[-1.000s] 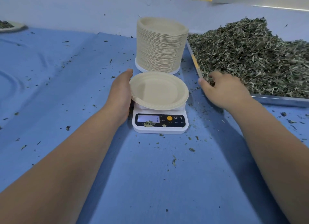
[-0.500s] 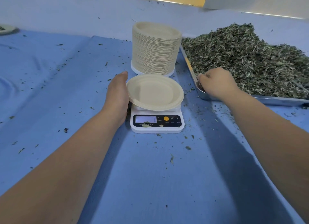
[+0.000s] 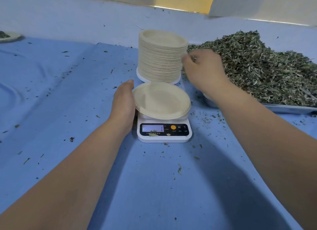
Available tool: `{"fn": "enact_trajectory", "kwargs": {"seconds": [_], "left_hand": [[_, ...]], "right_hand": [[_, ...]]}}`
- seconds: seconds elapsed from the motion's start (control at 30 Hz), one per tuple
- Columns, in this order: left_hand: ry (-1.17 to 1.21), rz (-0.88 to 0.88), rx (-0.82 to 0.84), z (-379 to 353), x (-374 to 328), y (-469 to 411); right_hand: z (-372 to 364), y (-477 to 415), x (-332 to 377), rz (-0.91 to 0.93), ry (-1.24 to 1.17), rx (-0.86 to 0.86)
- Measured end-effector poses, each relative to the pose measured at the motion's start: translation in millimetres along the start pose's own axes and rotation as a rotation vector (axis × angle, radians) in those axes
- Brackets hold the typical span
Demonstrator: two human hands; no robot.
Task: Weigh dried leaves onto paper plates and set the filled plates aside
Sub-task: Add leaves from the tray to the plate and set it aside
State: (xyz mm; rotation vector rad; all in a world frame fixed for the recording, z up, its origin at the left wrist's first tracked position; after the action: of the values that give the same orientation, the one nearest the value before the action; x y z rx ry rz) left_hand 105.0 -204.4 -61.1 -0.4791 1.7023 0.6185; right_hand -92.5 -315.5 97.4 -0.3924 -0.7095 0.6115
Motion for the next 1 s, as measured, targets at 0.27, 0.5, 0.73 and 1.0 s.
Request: {"fn": "enact_trajectory", "kwargs": {"seconds": [0.27,0.5,0.73,1.0], "left_hand": [[-0.004,-0.028,0.019,-0.9,-5.2,3.2],[0.003,-0.047,0.044,-4.3,-7.3,0.5],[-0.062,-0.026,0.035,-4.1,-4.1,-0.7],[-0.028,-0.066,0.030,-1.8,-8.8,2.4]], "right_hand": [[-72.4,21.5,51.0,0.102,-0.029,0.349],[-41.7,2.2,9.4,0.034,-0.042,0.177],[-32.6,-0.4,-118.0,-0.311,0.223,0.194],[-56.1,-3.5,-140.8,-0.424,0.326,0.457]]}}
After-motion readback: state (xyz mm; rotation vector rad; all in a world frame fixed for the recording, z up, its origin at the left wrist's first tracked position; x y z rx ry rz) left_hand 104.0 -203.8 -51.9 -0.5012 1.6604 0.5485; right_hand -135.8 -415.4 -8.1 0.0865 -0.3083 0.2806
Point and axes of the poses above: each hand's wrist, its own y-axis away from the middle knuckle, its own z-axis out of the back of the hand, x = y × z, the point moved 10 cm from there along -y, towards the middle knuckle, and after that the axes turned 4 degrees about -y, right-handed, at the moved point
